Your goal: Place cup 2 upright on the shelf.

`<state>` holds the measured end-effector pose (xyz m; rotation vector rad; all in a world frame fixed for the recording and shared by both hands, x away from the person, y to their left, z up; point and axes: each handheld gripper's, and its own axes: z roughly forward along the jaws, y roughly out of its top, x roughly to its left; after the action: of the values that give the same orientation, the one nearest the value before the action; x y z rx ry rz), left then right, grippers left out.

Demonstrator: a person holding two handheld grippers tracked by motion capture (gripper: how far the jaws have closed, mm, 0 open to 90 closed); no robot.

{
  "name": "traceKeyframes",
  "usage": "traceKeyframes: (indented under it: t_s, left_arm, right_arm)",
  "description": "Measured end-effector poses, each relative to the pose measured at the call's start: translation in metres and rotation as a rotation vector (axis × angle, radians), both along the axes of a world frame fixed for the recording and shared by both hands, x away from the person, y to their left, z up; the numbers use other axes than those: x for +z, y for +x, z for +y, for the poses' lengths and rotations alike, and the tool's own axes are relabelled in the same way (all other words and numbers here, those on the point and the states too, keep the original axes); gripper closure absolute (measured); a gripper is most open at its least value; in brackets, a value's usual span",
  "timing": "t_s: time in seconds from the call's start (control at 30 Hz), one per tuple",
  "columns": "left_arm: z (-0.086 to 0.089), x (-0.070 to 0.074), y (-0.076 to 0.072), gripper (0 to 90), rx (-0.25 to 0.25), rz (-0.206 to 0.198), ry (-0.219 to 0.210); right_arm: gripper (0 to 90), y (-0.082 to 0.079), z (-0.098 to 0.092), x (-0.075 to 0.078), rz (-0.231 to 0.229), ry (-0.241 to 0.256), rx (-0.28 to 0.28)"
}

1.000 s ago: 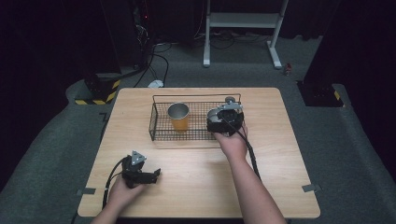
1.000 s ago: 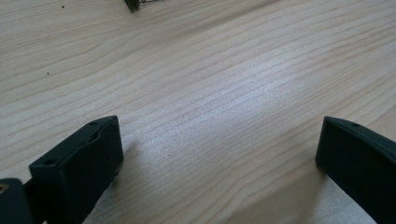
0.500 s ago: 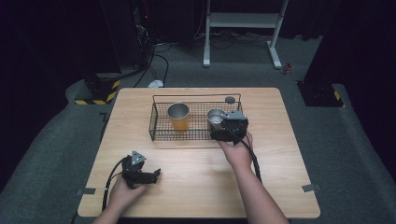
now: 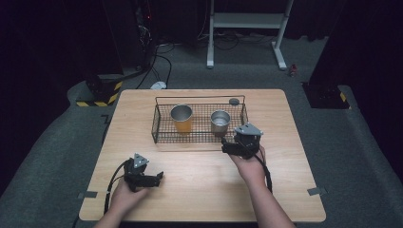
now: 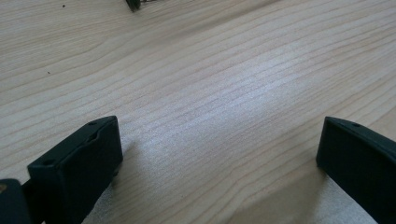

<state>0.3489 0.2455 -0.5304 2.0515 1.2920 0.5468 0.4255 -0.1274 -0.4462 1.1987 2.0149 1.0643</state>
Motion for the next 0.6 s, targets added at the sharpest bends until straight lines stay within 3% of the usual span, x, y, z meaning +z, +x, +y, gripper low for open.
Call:
traceKeyframes:
  t_s: [0.4, 0.6]
  left_arm:
    - [0.0, 0.0, 0.0, 0.6, 0.0, 0.0, 0.0]
    - [0.0, 0.0, 0.0, 0.6, 0.0, 0.0, 0.0]
  right_arm:
    - [9.7, -0.028, -0.036, -0.025, 0.031, -0.007, -0.047]
    - [10.0, -0.042, -0.059, -0.044, 0.079, -0.011, -0.082]
